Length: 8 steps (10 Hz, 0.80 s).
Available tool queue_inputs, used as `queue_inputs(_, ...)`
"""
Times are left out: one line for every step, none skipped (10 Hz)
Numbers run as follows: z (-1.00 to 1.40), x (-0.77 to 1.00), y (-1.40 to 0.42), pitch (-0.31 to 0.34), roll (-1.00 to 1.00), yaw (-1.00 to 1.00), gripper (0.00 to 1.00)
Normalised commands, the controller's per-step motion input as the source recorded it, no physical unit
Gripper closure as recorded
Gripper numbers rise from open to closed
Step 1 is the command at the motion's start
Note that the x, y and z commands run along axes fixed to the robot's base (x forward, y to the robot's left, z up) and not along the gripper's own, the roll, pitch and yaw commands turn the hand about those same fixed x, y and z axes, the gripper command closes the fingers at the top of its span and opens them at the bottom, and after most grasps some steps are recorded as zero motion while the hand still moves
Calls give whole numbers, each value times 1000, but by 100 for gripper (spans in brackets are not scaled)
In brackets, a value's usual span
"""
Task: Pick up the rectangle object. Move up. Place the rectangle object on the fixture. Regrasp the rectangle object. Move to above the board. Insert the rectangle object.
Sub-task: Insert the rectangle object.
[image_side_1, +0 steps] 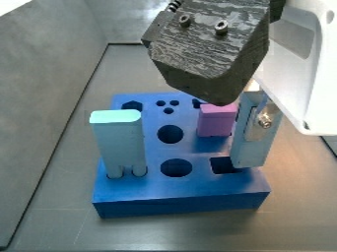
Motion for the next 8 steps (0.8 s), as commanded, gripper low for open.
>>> queue_inputs(46, -114, 291, -211, -331, 486, 100)
queue_inputs(34, -6, 0, -109, -69, 3, 100)
queue_inputs(0, 0, 0, 0, -14, 3, 100)
queue_inputs(-49, -180, 0, -171, 0, 363, 100)
queue_inputs(0, -280, 51, -294, 0, 569, 100)
queue_inputs(0, -60, 0, -109, 0, 97, 100)
queue_inputs(0, 29, 0, 0, 0, 0, 100)
queue_inputs(0, 209, 177, 86, -117, 0, 100)
